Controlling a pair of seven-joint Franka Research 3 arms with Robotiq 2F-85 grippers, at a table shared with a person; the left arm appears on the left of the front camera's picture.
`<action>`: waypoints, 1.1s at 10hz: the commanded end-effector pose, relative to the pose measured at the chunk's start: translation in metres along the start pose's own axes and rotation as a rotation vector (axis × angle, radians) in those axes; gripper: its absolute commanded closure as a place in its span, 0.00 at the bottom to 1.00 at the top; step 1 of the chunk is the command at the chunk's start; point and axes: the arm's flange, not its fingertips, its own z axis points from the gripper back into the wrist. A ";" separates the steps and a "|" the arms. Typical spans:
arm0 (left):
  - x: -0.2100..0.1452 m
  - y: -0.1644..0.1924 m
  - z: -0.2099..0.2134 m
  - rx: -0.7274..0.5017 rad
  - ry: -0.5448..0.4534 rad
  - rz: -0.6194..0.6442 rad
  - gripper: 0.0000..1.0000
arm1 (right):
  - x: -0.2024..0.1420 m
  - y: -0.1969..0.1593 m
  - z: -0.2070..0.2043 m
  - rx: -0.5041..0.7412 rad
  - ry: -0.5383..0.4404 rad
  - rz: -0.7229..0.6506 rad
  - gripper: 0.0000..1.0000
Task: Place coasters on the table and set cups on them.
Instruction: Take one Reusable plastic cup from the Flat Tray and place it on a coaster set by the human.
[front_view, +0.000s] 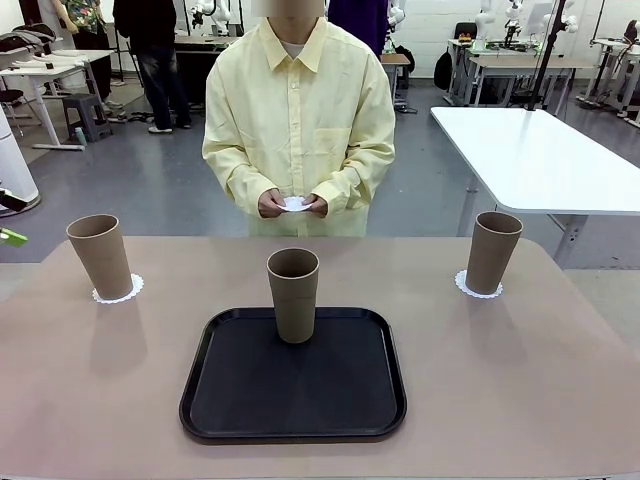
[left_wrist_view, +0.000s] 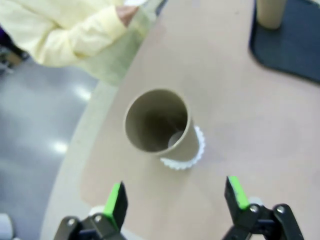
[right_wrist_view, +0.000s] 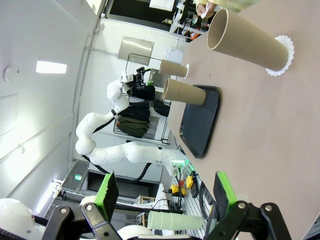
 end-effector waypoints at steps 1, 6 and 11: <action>0.040 -0.035 0.007 0.049 0.094 0.041 0.00 | 0.000 0.000 0.000 -0.008 -0.002 -0.016 0.00; 0.097 -0.086 0.008 0.083 0.391 0.038 0.00 | 0.000 0.000 0.000 -0.008 -0.002 -0.016 0.00; 0.101 -0.082 0.001 0.093 0.415 0.008 0.00 | 0.000 0.000 0.000 -0.008 -0.002 -0.016 0.00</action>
